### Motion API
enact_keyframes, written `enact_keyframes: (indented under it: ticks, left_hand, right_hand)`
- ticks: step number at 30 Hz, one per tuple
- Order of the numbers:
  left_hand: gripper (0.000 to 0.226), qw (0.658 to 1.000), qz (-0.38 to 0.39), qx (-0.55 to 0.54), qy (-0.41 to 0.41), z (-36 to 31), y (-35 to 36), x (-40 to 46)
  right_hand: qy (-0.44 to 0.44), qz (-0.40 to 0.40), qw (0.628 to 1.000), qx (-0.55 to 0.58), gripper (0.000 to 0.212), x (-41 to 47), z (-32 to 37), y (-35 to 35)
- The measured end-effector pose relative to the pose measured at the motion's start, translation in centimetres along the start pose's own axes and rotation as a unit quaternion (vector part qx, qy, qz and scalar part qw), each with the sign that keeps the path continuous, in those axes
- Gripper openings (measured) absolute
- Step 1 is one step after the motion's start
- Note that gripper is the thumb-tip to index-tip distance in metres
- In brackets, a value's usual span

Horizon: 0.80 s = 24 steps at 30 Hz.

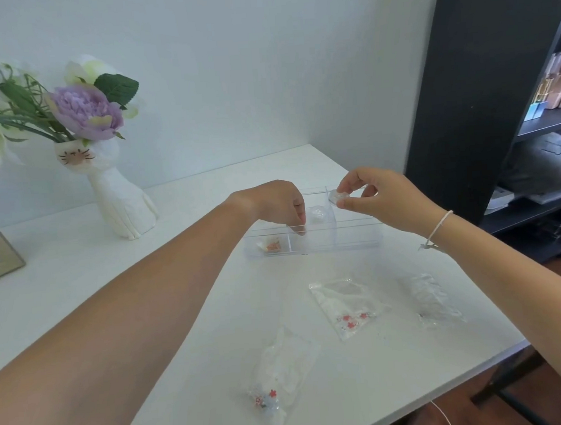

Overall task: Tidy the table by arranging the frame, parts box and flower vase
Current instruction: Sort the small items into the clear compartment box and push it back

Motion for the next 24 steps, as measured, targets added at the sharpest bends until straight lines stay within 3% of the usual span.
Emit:
enact_keyframes:
  ticks: [11,24]
  left_hand:
    - [0.014,1.000,-0.014,0.003,0.012,-0.1,-0.2,-0.6]
    - [0.016,0.969,-0.188,-0.153,0.050,4.0,0.5,-5.2]
  right_hand:
    - [-0.003,0.016,1.000,-0.012,0.012,0.4,0.4,0.6]
    - [-0.001,0.127,0.984,-0.127,0.010,2.5,0.7,3.0]
Point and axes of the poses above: each hand's wrist, its own x-axis towards the middle knuckle, its own y-axis out of the palm, z = x × y, the point moved 4 cm from there along x, towards the middle knuckle, and after that the axes turned 4 degrees about x, right-handed, at the moved point
